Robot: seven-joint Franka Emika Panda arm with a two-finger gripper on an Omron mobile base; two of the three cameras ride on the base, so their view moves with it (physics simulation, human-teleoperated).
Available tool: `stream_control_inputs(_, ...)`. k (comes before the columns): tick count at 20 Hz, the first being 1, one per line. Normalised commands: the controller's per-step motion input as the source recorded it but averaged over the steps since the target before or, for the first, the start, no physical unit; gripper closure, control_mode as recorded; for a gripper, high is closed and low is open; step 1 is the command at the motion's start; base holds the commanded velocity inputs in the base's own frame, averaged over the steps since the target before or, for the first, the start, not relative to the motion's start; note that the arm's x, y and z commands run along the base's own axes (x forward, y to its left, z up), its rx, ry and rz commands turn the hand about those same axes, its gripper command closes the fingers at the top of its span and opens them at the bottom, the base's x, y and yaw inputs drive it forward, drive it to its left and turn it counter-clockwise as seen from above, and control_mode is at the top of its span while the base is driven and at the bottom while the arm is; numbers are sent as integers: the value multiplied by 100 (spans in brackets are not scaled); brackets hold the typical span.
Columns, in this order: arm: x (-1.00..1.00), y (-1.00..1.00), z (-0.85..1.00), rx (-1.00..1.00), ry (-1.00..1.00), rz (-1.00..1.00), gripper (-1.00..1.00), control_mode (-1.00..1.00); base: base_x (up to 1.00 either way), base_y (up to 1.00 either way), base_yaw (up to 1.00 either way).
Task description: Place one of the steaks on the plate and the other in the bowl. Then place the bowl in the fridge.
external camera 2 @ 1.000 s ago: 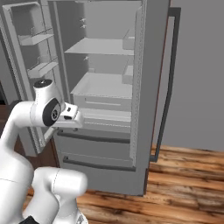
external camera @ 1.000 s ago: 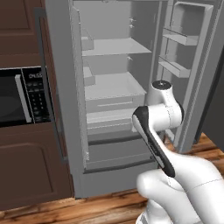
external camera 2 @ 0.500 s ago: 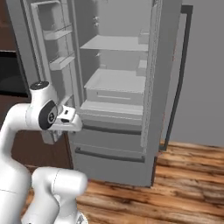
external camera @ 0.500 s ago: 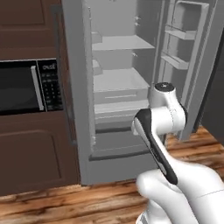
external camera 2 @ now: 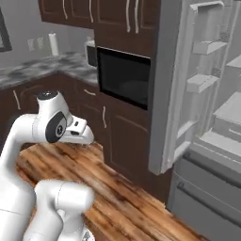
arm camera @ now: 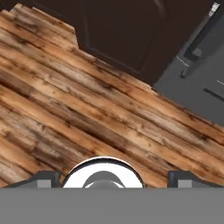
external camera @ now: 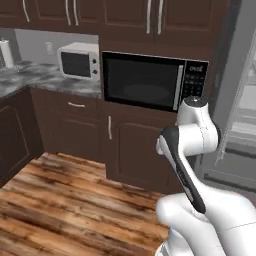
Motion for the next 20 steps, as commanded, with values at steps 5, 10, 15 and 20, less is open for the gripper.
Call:
stream_control_inputs(5, 0, 0, 0, 0, 0, 0, -100, 100, -4, 90, 91)
stream_control_inputs(10, 0, 0, 0, 0, 0, 0, -100, 100, 0, 94, 85)
stream_control_inputs(15, 0, 0, 0, 0, 0, 0, -100, 100, 3, 92, 83)
stream_control_inputs(20, 0, 0, 0, 0, 0, 0, -100, 100, 26, 79, 77)
